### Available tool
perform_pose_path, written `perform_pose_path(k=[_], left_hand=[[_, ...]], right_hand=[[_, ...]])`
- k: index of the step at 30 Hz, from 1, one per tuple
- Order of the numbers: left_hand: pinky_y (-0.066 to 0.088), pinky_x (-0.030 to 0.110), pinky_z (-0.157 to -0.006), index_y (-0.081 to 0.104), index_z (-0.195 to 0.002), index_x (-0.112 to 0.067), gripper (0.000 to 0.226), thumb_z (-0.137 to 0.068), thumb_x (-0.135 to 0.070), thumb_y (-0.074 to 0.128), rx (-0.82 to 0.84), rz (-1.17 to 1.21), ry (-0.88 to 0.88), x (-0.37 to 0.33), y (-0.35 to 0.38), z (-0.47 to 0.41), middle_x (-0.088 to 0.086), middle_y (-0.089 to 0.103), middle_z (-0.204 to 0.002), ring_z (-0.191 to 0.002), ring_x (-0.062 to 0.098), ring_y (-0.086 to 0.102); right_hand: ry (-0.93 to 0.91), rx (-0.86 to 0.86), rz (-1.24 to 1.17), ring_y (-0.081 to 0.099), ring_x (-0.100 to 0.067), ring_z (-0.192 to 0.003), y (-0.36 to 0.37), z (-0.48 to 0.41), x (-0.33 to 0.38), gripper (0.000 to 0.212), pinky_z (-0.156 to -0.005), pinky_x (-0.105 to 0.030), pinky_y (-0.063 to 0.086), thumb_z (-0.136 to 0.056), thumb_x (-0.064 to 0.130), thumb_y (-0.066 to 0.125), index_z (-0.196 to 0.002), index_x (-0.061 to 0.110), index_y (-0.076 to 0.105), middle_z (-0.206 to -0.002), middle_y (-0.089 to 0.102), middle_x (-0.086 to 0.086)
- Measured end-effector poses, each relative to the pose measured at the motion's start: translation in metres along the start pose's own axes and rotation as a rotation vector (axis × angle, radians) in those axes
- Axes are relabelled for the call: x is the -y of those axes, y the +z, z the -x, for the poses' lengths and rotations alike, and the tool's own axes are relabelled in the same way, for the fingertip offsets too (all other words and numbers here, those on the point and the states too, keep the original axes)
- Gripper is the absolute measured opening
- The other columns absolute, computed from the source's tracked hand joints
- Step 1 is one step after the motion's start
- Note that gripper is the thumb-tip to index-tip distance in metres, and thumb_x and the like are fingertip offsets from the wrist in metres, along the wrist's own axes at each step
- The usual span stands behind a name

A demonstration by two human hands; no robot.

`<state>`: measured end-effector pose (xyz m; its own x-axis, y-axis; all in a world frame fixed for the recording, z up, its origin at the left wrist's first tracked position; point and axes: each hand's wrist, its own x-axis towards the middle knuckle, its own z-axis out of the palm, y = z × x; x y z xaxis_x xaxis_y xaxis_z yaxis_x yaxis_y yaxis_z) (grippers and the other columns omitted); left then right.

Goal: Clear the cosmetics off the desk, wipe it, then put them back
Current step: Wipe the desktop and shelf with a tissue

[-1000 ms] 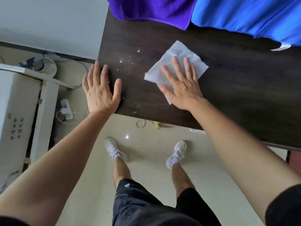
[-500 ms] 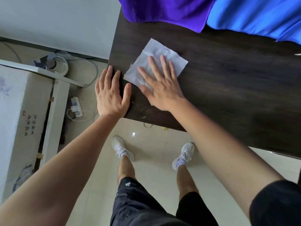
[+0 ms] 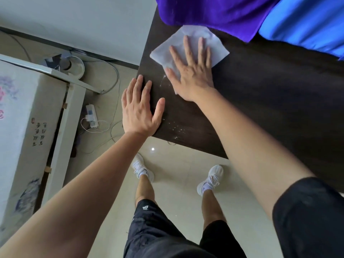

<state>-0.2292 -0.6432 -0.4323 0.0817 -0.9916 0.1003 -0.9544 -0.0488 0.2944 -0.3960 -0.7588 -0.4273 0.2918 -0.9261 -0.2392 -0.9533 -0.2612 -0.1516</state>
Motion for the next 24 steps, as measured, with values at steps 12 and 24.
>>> perform_pose_path(k=[12, 24], left_hand=[[0.016, 0.048, -0.120, 0.042, -0.146, -0.014, 0.071, -0.098, -0.062, 0.023, 0.113, 0.015, -0.039, -0.006, -0.008, -0.001, 0.009, 0.029, -0.160, -0.149, 0.027, 0.019], [0.009, 0.059, -0.119, 0.032, -0.153, -0.015, 0.071, -0.100, -0.060, 0.021, 0.258, -0.054, 0.177, 0.080, -0.041, 0.108, 0.016, 0.013, -0.164, -0.152, 0.032, 0.008]], right_hand=[[0.019, -0.020, 0.002, -0.011, -0.040, -0.153, 0.045, 0.194, -0.055, 0.064, -0.122, -0.059, 0.003, -0.103, 0.062, 0.018, -0.160, 0.035, 0.006, -0.169, -0.007, -0.008], [-0.226, 0.073, 0.046, -0.014, -0.046, -0.150, 0.043, 0.131, 0.062, 0.065, -0.121, -0.061, -0.001, -0.102, 0.064, 0.006, -0.159, 0.037, -0.007, -0.168, -0.014, -0.008]])
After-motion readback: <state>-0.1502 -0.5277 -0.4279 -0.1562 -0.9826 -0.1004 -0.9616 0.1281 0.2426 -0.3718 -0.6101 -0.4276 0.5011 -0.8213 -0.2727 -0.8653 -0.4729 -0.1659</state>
